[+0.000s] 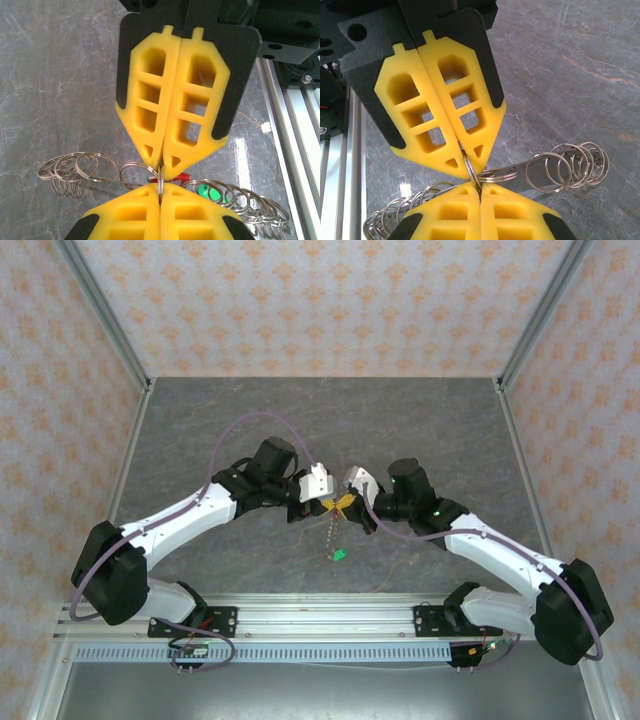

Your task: Put the keys on the keyring

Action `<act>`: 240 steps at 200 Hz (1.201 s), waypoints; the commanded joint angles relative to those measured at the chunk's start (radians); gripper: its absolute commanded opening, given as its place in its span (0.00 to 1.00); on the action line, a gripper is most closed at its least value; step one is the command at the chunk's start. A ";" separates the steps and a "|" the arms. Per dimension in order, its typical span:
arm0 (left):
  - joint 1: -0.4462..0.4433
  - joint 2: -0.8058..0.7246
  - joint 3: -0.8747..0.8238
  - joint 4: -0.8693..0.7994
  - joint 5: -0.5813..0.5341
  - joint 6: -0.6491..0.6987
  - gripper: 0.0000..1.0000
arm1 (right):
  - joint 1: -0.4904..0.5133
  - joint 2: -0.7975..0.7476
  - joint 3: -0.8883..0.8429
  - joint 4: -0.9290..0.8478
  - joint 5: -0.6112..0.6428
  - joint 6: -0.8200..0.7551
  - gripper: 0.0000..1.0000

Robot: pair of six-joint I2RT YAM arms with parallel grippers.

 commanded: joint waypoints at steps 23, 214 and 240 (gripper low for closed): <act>0.036 -0.058 -0.074 0.205 0.130 -0.092 0.00 | -0.036 -0.030 -0.107 0.246 -0.074 0.120 0.10; 0.043 -0.089 -0.102 0.242 0.183 -0.108 0.00 | -0.059 -0.082 -0.103 0.295 -0.106 0.151 0.11; 0.041 -0.092 -0.099 0.255 0.190 -0.122 0.00 | -0.041 -0.024 -0.076 0.293 -0.118 0.145 0.08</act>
